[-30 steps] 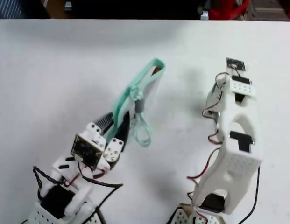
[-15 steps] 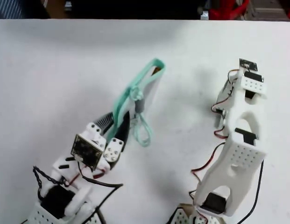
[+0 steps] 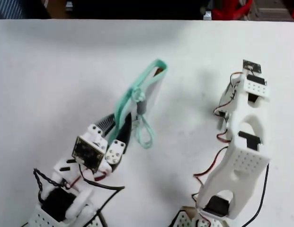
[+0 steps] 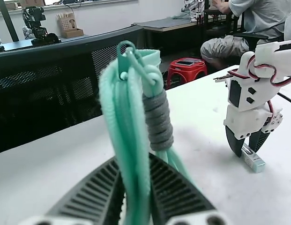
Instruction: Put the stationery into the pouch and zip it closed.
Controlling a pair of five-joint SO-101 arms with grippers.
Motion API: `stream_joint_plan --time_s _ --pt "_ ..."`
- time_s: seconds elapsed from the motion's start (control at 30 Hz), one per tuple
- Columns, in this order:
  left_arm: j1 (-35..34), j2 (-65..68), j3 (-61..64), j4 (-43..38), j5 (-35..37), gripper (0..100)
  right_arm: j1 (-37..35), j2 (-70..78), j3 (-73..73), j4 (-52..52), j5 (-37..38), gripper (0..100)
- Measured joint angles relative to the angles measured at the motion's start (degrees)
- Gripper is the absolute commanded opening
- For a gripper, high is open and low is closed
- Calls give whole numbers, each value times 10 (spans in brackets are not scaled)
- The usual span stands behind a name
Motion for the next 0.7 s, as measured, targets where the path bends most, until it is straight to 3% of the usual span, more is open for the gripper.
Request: stream_joint_plan --time_s 0.43,0.7 --pt "0 0 9 -16 -1 25 -61 -358 458 -326 36 17" --pt "0 0 10 -16 -1 25 -76 -407 501 -352 44 17"
